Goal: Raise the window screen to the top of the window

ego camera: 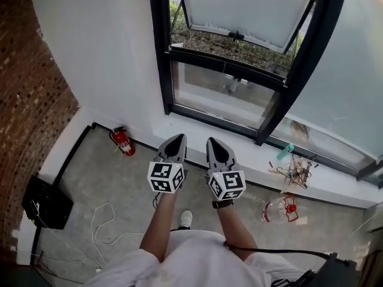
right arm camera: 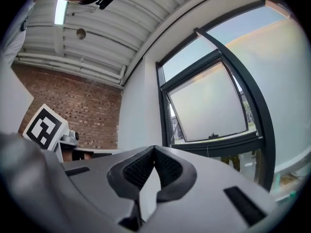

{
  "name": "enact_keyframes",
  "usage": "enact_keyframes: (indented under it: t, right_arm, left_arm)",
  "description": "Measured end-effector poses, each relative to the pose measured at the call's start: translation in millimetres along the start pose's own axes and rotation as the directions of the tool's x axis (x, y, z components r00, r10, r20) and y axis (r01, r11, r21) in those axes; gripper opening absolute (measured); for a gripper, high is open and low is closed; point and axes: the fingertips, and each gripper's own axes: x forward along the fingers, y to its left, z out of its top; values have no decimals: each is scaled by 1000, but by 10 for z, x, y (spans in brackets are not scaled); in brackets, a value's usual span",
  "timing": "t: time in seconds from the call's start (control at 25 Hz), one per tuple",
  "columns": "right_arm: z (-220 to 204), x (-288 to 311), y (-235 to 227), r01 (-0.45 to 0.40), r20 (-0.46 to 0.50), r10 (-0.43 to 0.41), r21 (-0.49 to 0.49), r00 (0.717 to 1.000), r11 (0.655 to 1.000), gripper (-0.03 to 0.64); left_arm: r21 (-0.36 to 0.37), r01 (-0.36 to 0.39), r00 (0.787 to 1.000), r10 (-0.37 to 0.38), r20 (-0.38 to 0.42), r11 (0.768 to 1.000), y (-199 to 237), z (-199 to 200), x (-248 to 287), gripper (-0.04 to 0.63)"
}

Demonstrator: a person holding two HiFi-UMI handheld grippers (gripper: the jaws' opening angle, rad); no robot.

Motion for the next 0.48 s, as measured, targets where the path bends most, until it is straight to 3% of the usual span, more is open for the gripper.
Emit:
enact_keyframes:
  t: [0.08, 0.12, 0.24, 0.36, 0.48]
  right_arm:
    - [121, 319, -128, 16, 23, -15, -13, 1000, 1000, 2]
    - [143, 455, -181, 19, 24, -19, -21, 1000, 1000, 2]
    - [18, 711, -369, 35, -20, -36, -47, 999, 998, 2]
    - [-199, 865, -755, 75, -81, -76, -17, 994, 997, 2]
    - [-290, 1164, -1161, 107, -81, -108, -15, 991, 994, 2]
  left_arm:
    - [64, 23, 999, -22, -27, 998, 198, 97, 292, -2]
    - [49, 40, 999, -39, -24, 998, 286, 142, 423, -2]
    - [-108, 122, 992, -122, 10, 987, 406, 230, 815, -2]
    - [-56, 175, 984, -177, -31, 983, 299, 131, 1318, -2]
    - [-57, 224, 974, -226, -27, 973, 252, 3, 1806, -2]
